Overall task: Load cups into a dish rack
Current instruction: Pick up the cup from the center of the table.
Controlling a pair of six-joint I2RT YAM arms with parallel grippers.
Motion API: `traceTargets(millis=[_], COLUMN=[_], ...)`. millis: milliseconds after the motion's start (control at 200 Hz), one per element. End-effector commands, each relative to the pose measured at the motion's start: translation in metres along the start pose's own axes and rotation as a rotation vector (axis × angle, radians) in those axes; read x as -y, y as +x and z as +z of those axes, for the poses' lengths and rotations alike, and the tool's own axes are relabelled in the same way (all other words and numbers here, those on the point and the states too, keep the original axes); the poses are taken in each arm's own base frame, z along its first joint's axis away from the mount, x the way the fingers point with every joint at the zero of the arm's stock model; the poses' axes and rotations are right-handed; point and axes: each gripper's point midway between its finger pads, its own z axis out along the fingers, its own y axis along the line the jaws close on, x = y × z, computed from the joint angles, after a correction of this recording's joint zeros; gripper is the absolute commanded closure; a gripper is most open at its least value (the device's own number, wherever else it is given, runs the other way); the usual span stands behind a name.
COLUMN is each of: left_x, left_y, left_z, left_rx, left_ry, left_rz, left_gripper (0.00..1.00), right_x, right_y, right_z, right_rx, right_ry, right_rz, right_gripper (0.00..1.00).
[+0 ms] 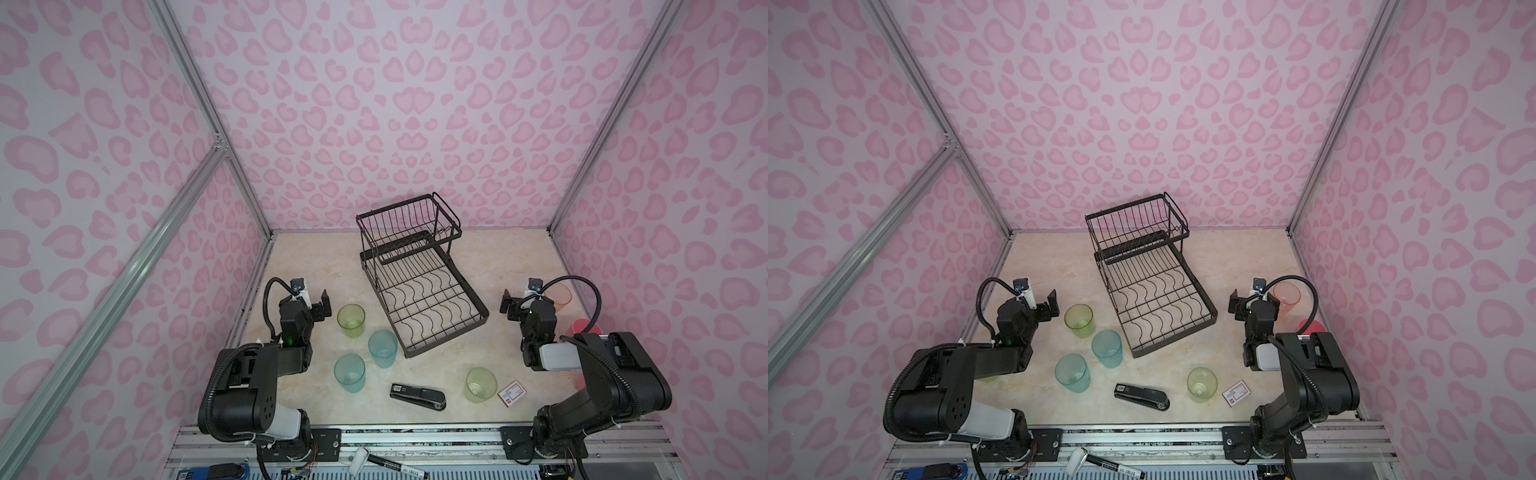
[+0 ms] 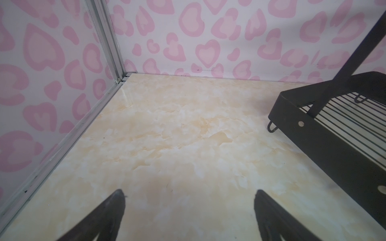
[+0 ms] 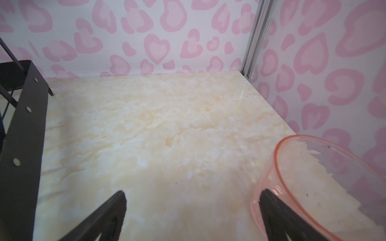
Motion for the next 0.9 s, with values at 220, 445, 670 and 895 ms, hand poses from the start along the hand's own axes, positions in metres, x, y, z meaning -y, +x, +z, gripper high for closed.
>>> traceTargets(millis=[220, 445, 670, 895], left_x=[-0.001, -0.001, 0.001, -0.001], left_y=[-0.010, -0.010, -0.010, -0.020], left_z=[0.000, 0.001, 0.000, 0.004], left_rx=[0.038, 0.035, 0.040, 0.004], left_ry=[-0.003, -0.002, -0.013, -0.054], left_rz=[-0.005, -0.004, 0.005, 0.018], left_gripper=[0.02, 0.02, 0.03, 0.03], right_x=[0.001, 0.001, 0.001, 0.000], right_y=[-0.009, -0.009, -0.009, -0.012], right_z=[0.001, 0.002, 0.001, -0.003], right_rx=[0.037, 0.033, 0.035, 0.049], right_ry=[0.008, 0.008, 0.008, 0.021], right_rz=[-0.002, -0.001, -0.002, -0.012], right_gripper=[0.00, 0.00, 0.00, 0.01])
